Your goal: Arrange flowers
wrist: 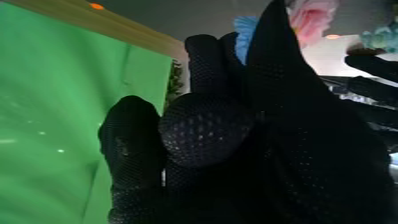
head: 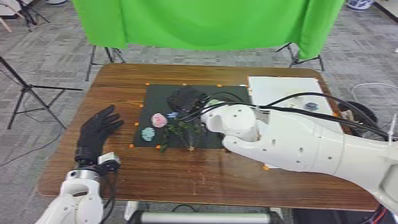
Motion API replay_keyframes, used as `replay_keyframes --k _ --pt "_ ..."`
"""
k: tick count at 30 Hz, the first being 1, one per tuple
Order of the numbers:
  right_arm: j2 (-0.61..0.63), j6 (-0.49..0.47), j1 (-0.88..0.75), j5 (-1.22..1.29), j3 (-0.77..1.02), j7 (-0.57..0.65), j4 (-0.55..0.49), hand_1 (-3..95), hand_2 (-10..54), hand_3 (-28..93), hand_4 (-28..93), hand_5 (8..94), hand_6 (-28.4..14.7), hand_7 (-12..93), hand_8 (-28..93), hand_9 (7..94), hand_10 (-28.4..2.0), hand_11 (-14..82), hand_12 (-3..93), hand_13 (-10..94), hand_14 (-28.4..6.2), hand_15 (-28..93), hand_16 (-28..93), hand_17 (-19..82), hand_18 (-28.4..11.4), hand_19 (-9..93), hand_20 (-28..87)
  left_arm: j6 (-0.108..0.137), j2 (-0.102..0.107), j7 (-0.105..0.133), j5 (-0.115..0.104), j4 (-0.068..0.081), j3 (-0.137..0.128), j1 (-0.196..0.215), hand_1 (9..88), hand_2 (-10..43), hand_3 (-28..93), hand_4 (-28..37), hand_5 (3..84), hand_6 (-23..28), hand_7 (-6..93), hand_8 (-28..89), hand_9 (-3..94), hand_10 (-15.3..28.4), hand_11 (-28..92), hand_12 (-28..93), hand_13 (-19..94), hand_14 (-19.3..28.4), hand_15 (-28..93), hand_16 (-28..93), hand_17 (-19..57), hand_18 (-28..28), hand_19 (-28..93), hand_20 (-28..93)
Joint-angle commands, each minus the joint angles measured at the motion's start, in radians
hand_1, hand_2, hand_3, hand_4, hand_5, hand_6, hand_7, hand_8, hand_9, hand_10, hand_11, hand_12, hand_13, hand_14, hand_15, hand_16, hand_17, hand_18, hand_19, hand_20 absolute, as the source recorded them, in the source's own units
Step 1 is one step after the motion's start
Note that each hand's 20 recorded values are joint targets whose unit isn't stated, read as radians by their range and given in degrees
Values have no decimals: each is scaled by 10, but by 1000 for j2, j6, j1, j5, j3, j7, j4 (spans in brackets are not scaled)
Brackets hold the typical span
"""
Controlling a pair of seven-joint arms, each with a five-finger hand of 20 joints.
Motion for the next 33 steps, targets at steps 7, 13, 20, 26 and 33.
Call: replay_keyframes --k 7,13,20,26,33 --pt "7 -81 23 14 25 18 -19 486 -81 661 -180 616 25 239 -6 669 -110 119 151 883 -8 650 273 625 -128 932 563 -13 -4 -24 -4 15 11 17 157 -9 715 -283 439 -2 144 -79 445 126 179 113 380 169 302 6 64 151 105 206" --pt "42 -116 52 38 79 26 -43 461 -79 677 -178 595 27 224 -19 644 -111 110 151 873 -12 644 271 613 -130 932 550 -10 -5 -21 -4 11 9 21 158 -9 714 -283 439 -2 144 -79 445 126 178 112 379 169 301 6 64 151 106 206" --pt "204 -61 44 62 239 108 -128 365 -67 694 -163 563 19 198 -111 611 -122 95 151 852 -27 627 266 582 -140 932 514 -7 -3 -24 -5 11 6 23 159 -9 714 -283 439 -2 144 -79 444 127 178 113 380 170 302 5 64 152 107 206" --pt "340 -109 -133 160 547 270 -201 224 -95 686 -170 496 -6 128 -82 557 -144 74 155 828 -47 624 261 559 -159 932 499 -4 -3 -30 -5 1 -4 42 159 -10 716 -283 439 -2 144 -79 445 127 178 113 379 170 302 6 64 152 106 205" --pt "395 -329 -289 310 784 428 -222 102 -95 556 -178 393 -49 19 -36 484 -228 55 132 821 -84 569 253 534 -186 929 445 -2 -2 -28 -2 -6 -7 53 162 -12 717 -283 438 -3 145 -79 445 125 179 113 379 169 301 6 64 152 106 205"
